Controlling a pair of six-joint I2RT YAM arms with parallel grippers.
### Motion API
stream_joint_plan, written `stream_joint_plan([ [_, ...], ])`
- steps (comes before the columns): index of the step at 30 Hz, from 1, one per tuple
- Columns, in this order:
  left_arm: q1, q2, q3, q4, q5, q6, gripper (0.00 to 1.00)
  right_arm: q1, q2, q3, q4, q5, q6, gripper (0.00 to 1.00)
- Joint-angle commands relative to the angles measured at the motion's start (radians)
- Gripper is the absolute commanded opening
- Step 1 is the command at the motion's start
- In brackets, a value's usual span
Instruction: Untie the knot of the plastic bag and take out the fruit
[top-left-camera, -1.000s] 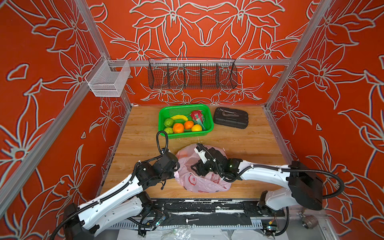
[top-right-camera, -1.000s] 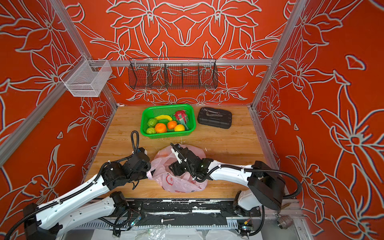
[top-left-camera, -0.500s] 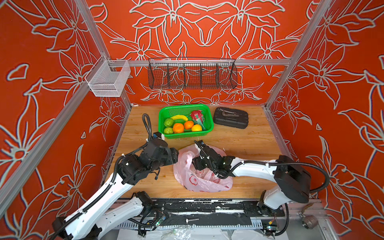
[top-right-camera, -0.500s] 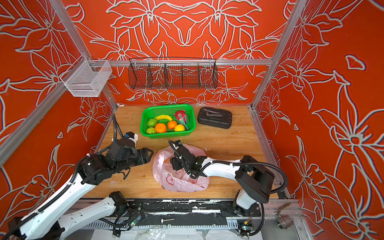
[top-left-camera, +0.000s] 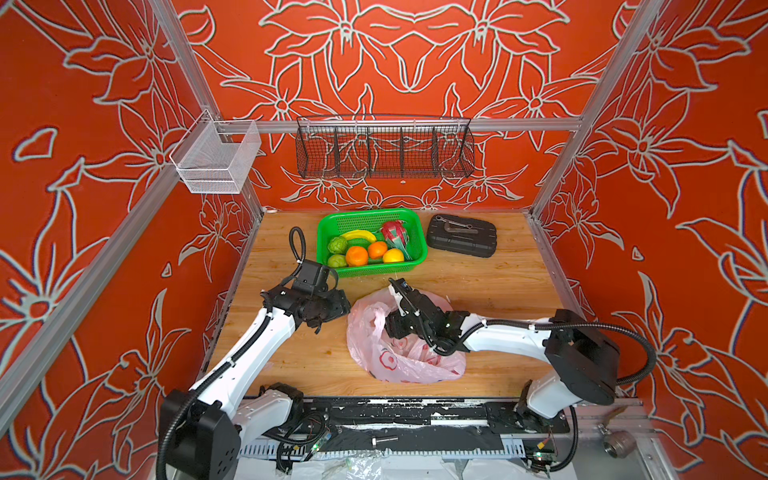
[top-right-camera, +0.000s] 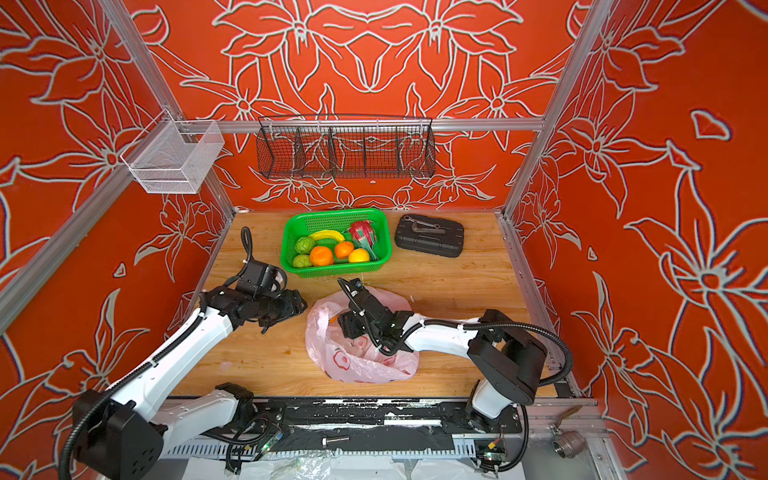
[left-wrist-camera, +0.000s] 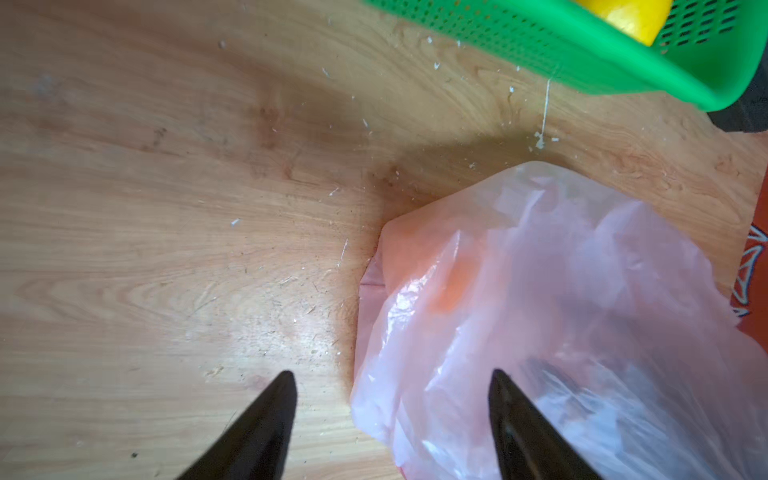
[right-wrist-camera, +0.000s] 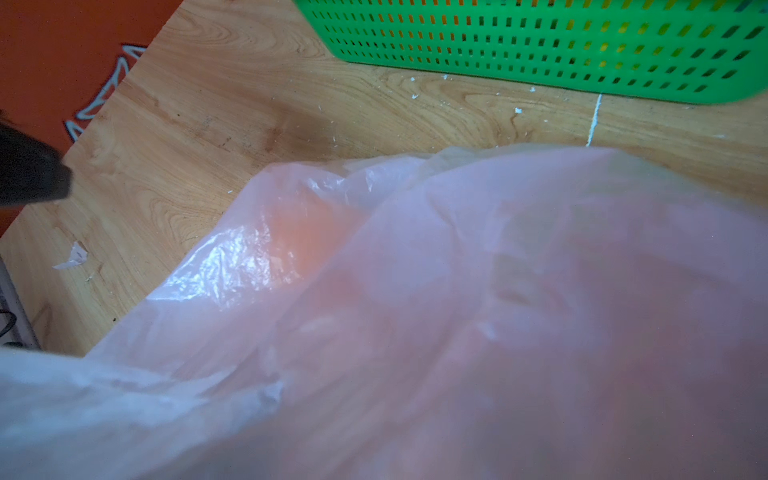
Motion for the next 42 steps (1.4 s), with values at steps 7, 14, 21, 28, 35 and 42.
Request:
stream_joint_plan([
  [7, 0.045, 0.108, -0.133, 0.241, 0.165, 0.029, 0.56, -0.004, 0.048, 0.034, 0.047, -0.107, -0.029, 0.69],
  [14, 0.066, 0.227, -0.112, 0.201, 0.143, 0.11, 0.41, -0.006, 0.106, 0.077, 0.085, -0.121, -0.054, 0.72],
  [21, 0.092, 0.394, -0.063, 0.138, 0.214, 0.206, 0.07, -0.006, 0.154, 0.125, 0.109, -0.03, -0.04, 0.87],
  [28, 0.092, 0.434, -0.032, 0.12, 0.261, 0.276, 0.0, -0.006, 0.244, 0.207, 0.113, -0.042, -0.02, 0.93],
  [35, 0.092, 0.43, -0.01, 0.093, 0.279, 0.29, 0.0, -0.013, 0.369, 0.282, 0.125, -0.136, -0.007, 0.93],
  [42, 0.092, 0.394, -0.027, 0.091, 0.277, 0.274, 0.0, -0.018, 0.424, 0.283, 0.133, -0.197, 0.02, 0.75],
])
